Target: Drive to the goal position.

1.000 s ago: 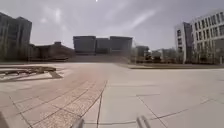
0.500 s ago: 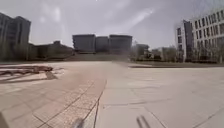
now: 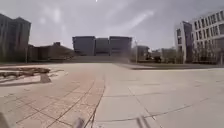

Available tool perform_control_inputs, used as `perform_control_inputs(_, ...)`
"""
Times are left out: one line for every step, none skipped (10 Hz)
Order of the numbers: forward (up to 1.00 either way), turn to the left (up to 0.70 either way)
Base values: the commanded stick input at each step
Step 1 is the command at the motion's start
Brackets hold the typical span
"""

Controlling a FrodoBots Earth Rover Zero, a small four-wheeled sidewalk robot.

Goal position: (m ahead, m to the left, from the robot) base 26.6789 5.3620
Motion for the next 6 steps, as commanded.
perform_control_inputs(0.70,0.00)
perform_control_inputs(0.70,0.00)
perform_control_inputs(0.70,0.00)
perform_control_inputs(0.70,0.00)
perform_control_inputs(0.70,0.00)
perform_control_inputs(0.70,0.00)
